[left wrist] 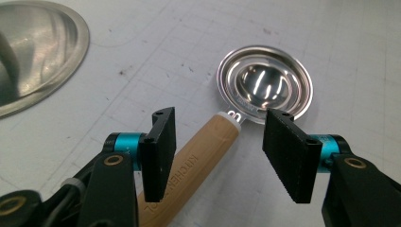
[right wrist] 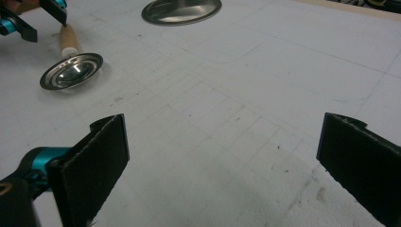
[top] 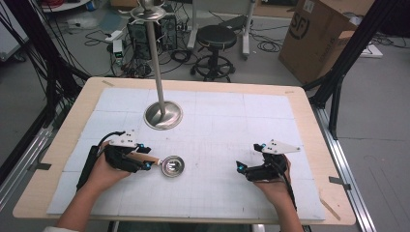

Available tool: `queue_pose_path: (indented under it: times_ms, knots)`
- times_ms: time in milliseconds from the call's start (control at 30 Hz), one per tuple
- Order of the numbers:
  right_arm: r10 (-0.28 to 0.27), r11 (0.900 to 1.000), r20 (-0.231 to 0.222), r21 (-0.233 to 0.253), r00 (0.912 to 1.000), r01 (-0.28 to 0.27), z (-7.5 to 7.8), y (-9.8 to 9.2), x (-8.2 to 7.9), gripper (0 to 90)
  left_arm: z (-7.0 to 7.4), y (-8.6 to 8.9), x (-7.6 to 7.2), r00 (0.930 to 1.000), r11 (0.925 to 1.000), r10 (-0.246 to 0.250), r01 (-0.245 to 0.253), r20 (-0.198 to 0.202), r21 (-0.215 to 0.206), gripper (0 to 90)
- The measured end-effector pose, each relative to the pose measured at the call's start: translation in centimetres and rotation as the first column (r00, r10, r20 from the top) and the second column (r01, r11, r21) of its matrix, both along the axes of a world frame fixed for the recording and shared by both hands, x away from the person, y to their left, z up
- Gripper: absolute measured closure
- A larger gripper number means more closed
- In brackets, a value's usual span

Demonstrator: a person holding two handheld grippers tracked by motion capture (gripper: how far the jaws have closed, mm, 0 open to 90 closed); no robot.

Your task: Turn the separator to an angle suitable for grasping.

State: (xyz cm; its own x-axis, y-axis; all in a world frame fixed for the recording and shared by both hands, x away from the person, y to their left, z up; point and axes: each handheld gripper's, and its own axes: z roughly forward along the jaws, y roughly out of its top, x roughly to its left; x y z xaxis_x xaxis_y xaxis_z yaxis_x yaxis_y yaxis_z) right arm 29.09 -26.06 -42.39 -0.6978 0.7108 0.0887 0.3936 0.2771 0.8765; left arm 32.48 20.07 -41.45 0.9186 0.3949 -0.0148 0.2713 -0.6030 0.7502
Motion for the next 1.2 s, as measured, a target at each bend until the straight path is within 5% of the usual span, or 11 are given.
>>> queue_pose_path:
  times_ms: [400, 667, 800, 867, 967, 1200]
  knots:
    - [0.000, 1.000, 0.004, 0.001, 1.0000, 0.000, 0.0, 0.0, 0.1, 1.7, 0.4, -1.2, 1.6, 0.9974, 0.9937, -0.052, 0.056, -0.050, 0.097, 42.8]
    - [-0.006, 1.000, -0.002, 0.010, 1.0000, 0.006, 0.0, -0.3, 0.0, 1.7, -1.5, -2.2, 2.3, 0.9925, 0.9749, -0.065, 0.086, -0.103, 0.205, 43.8]
    - [-0.006, 1.000, -0.001, 0.008, 1.0000, 0.006, -0.1, -0.3, 0.0, 1.8, -1.3, -2.2, 2.4, 0.9924, 0.9727, -0.070, 0.090, -0.101, 0.214, 49.8]
    - [-0.007, 1.000, 0.001, 0.009, 1.0000, 0.007, -0.1, -0.4, 0.0, 1.8, -1.2, -2.1, 2.4, 0.9891, 0.9748, -0.083, 0.106, -0.122, 0.196, 62.2]
    - [-0.011, 1.000, 0.002, 0.010, 0.9999, 0.010, -0.1, -0.4, 0.0, 1.7, -1.2, -2.2, 2.1, 0.9829, 0.9749, -0.104, 0.131, -0.152, 0.180, 67.6]
    - [-0.008, 1.000, 0.001, 0.005, 1.0000, 0.008, -0.1, -0.3, 0.0, 1.8, -1.1, -2.4, 1.9, 0.9829, 0.9734, -0.097, 0.127, -0.157, 0.191, 67.2]
